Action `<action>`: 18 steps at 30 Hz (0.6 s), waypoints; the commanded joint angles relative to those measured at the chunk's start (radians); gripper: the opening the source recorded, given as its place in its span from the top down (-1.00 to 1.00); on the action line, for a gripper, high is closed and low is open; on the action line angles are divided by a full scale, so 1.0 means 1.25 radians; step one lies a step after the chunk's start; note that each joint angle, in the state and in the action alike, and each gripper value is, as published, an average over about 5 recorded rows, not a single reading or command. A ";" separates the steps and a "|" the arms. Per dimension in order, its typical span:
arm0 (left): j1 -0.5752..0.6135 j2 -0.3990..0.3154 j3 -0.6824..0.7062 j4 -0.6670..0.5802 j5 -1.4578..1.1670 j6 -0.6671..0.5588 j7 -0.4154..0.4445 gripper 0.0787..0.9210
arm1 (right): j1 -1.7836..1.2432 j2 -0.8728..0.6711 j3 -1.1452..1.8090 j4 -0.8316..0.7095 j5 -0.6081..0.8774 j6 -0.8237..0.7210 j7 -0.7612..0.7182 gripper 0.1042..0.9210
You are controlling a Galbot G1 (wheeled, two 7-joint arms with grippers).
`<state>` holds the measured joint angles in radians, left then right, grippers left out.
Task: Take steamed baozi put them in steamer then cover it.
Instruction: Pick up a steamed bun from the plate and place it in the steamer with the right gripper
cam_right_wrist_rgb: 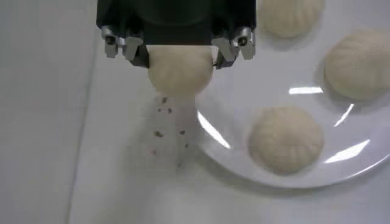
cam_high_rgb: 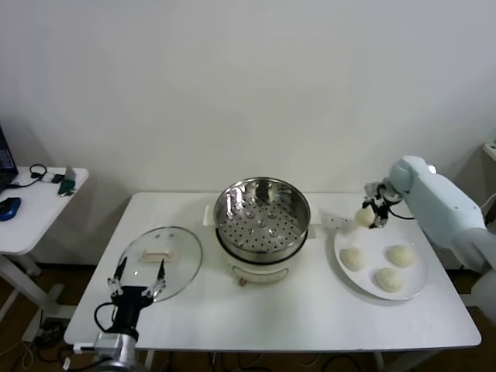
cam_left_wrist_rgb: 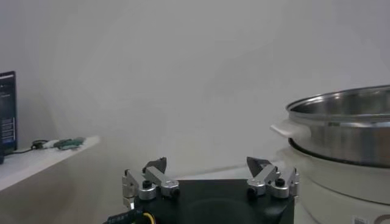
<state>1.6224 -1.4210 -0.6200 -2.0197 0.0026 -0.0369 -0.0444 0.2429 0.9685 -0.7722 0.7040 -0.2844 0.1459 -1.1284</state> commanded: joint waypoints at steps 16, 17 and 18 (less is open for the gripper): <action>0.018 0.005 0.002 -0.007 -0.004 -0.005 0.002 -0.77 | 0.354 0.217 -0.369 0.314 -0.020 0.191 0.007 -0.47; 0.020 0.006 0.003 -0.005 -0.006 -0.007 0.002 -0.77 | 0.340 0.231 -0.363 0.314 -0.038 0.199 0.009 -0.47; 0.022 0.006 0.005 -0.002 -0.007 -0.008 0.002 -0.77 | 0.327 0.242 -0.358 0.313 -0.057 0.206 0.011 -0.47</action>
<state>1.6494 -1.4147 -0.6148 -2.0257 -0.0049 -0.0446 -0.0421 0.6051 1.1402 -1.1435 1.0099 -0.2631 0.3181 -1.1178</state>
